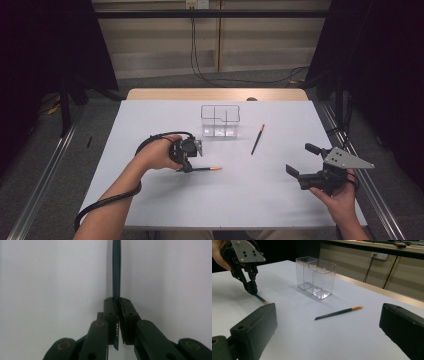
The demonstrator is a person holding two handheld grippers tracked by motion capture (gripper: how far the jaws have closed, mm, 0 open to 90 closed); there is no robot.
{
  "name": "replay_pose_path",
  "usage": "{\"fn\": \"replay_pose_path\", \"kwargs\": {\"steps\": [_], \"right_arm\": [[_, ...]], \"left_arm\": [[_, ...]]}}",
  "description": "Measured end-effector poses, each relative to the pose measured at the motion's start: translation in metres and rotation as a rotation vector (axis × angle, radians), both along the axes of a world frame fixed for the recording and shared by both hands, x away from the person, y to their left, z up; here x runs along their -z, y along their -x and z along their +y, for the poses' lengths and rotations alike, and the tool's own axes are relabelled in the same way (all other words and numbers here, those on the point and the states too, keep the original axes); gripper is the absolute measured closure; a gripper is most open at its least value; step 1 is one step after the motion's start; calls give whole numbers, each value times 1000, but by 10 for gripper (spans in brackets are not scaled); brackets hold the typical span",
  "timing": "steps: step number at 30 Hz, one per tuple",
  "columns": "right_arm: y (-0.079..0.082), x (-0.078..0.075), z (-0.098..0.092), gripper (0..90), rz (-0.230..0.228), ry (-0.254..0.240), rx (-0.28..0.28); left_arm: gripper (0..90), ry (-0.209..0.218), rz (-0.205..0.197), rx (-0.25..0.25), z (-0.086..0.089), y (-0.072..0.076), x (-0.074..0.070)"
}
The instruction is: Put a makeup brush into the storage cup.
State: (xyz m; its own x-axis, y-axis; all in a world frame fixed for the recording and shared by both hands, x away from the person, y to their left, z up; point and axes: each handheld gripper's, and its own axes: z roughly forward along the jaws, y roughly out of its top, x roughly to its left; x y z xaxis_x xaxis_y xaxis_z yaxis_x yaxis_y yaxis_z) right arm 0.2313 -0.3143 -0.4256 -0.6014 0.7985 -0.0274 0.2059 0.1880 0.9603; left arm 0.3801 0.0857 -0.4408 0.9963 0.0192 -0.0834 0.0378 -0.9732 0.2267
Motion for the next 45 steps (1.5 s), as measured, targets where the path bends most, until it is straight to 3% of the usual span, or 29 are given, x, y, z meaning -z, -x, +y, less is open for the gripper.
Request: {"fn": "replay_pose_path", "kwargs": {"steps": [6,13,18,23,27,34,41,45], "right_arm": [[0,0,0,11,-1,0,-1],[0,0,0,11,-1,4,0],[0,0,1,11,2,3,-2],[0,0,1,11,1,3,-1],[0,0,1,11,2,8,-4],[0,0,2,11,-1,8,-5],[0,0,3,11,1,10,-6],[-1,0,3,10,2,9,-7]], "left_arm": [[849,59,14,-32,3,1,-1],[849,171,57,-124,9,4,-1],[850,226,81,-172,14,3,-2],[850,337,100,-209,18,6,-3],[849,397,95,-212,21,8,-3],[850,523,87,-264,24,13,-4],[850,580,72,-281,26,17,-2],[850,638,69,-297,26,19,-3]]}}
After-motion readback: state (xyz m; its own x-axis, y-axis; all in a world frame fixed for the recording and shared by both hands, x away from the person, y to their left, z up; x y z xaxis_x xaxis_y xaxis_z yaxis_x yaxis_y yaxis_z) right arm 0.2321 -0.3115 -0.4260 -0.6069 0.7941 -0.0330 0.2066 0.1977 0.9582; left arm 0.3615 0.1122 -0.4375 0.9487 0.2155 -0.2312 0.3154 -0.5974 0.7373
